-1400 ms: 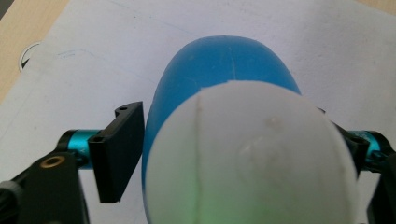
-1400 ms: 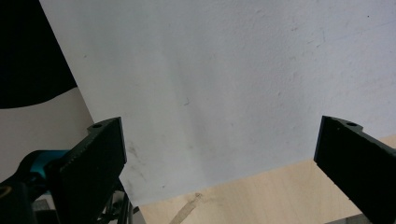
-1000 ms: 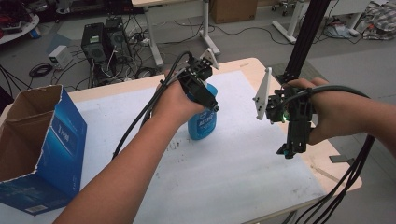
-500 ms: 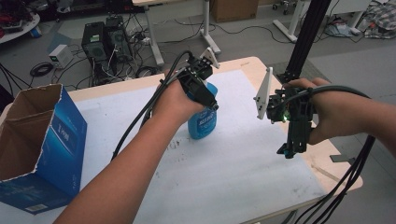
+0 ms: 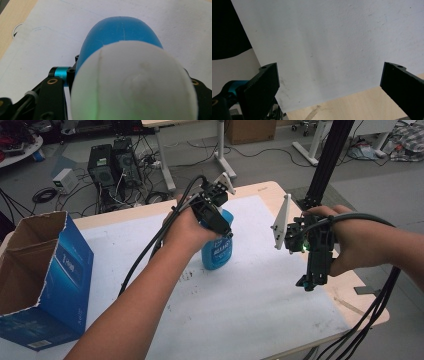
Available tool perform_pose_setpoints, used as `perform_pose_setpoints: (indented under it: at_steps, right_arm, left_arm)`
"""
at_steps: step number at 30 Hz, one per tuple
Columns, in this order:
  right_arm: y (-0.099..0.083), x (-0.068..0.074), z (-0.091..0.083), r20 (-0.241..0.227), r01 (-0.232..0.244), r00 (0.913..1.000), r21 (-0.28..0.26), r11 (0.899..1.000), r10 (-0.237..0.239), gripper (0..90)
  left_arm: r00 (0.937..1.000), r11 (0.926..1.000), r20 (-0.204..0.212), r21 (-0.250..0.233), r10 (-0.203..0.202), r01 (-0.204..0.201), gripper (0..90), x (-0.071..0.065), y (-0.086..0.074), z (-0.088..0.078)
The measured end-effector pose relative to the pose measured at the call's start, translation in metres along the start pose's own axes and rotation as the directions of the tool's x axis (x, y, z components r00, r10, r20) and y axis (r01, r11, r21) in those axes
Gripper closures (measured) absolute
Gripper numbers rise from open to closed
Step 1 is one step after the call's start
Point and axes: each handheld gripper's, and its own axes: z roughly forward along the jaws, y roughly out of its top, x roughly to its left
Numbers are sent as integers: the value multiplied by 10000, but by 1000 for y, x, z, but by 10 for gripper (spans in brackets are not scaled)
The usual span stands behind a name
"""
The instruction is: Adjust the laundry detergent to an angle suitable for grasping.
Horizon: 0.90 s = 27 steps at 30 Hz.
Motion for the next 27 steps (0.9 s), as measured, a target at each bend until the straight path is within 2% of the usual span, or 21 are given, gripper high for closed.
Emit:
perform_pose_setpoints:
  at_steps: [8, 13, 22, 26, 27]
  right_arm:
    - [1, 2, -1, 7, 12, 10000, 7, 10000, -12, 13]
    - [2, 4, -3, 69, 27, 10000, -12, 10000, -26, 12]
    - [8, 6, -6, 152, 169, 9997, -93, 9998, -168, 12]
    - [11, 6, -7, 157, 227, 9996, -73, 9997, -226, 12]
    - [14, 7, -8, 197, 249, 9995, -42, 9997, -248, 13]
  left_arm:
    - [9998, 9996, -78, 212, 198, -197, 396, -2, -2, -6]
    - [9998, 9998, -141, 132, 163, -161, 397, -1, -6, -13]
    - [9997, 9997, 14, -38, 239, -239, 397, 4, -15, -47]
    - [9996, 9996, 97, 14, 278, -278, 397, 4, -17, -53]
    - [9986, 9988, 217, -20, 481, -481, 397, 4, -21, -64]
